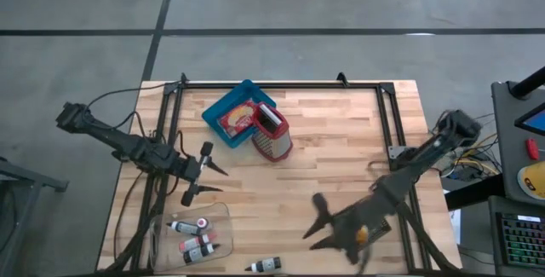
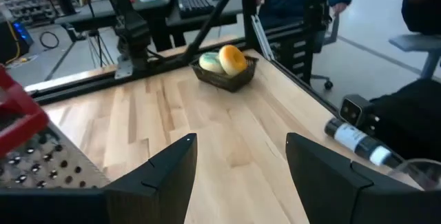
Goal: Pick & Place Food Item
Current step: Put the black food coloring into the transparent bin
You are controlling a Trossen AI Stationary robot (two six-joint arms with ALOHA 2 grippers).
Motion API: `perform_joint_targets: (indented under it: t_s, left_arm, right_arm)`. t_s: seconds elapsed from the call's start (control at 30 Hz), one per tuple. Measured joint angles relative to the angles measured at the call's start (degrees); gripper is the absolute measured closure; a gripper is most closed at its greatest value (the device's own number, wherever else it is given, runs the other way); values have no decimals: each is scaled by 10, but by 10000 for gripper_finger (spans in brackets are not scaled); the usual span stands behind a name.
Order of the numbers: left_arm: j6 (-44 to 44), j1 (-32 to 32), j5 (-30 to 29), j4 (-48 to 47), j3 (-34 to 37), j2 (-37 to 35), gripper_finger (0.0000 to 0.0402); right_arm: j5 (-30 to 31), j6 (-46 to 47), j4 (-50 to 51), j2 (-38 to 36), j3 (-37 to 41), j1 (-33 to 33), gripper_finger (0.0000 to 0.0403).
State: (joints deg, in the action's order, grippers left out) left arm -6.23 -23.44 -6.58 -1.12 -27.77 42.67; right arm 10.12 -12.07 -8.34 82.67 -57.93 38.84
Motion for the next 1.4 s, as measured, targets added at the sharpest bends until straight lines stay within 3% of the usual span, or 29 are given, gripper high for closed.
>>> perform_joint_targets:
  t_s: [0.27, 0.6, 0.77, 1.03, 1.2, 1.4]
  left_arm:
    - [-17, 0, 1, -26, 4, -42, 176]
    - [26, 1, 1, 22, 113, -177, 176]
    - [74, 0, 16, 64, 170, -245, 176]
    - [75, 0, 130, 105, 216, -270, 176]
    - [66, 0, 130, 121, 231, -269, 176]
    - [50, 0, 126, 202, 268, -266, 176]
  right_arm:
    - [8, 39, -162, -180, 226, 3, 262]
    - [16, 55, -313, -273, 394, 3, 263]
    - [15, 68, -357, -279, 437, 3, 266]
    - [14, 67, -375, -272, 451, 3, 266]
    - [14, 70, -375, -272, 454, 3, 266]
    - [23, 87, -386, -250, 454, 1, 266]
